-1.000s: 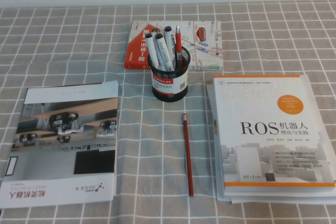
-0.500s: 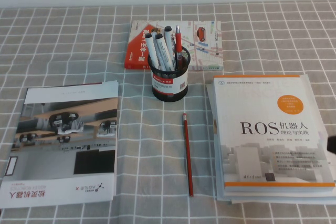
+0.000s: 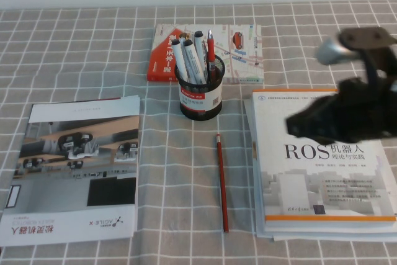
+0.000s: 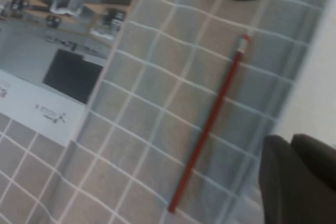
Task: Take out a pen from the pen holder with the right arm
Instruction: 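Take a marker out of the pen holder and lay it on the table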
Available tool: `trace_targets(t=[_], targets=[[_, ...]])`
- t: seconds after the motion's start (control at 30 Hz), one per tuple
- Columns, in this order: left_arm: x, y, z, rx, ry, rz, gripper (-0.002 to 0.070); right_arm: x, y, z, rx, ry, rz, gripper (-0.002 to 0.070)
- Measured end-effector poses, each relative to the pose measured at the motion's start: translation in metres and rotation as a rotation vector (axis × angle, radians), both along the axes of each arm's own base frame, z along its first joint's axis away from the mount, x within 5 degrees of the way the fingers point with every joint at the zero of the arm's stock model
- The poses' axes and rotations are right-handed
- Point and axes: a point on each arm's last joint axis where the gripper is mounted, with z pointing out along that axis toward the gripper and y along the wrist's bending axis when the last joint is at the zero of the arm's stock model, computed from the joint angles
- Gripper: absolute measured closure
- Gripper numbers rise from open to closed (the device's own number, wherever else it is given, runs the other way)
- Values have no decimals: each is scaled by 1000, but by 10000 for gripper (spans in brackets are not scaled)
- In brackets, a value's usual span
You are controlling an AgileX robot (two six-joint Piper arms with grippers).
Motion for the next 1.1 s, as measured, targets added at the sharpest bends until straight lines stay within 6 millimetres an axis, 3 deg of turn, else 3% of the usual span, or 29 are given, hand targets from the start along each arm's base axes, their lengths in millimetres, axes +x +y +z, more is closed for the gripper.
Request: trace_targets(t=[0.23, 0.47, 0.57, 0.83, 1.1], targets=[[0, 0, 0, 0, 0, 0, 678, 45, 46, 0, -6, -43, 79, 643], [0, 0, 0, 0, 0, 0, 678, 85, 57, -17, 15, -149, -40, 393], [0, 0, 0, 0, 0, 0, 678, 96, 59, -21, 35, -218, -118, 337], [0, 0, 0, 0, 0, 0, 678, 121, 67, -17, 15, -352, -159, 313], [0, 0, 0, 0, 0, 0, 678, 139, 87, -34, 15, -357, -173, 312]])
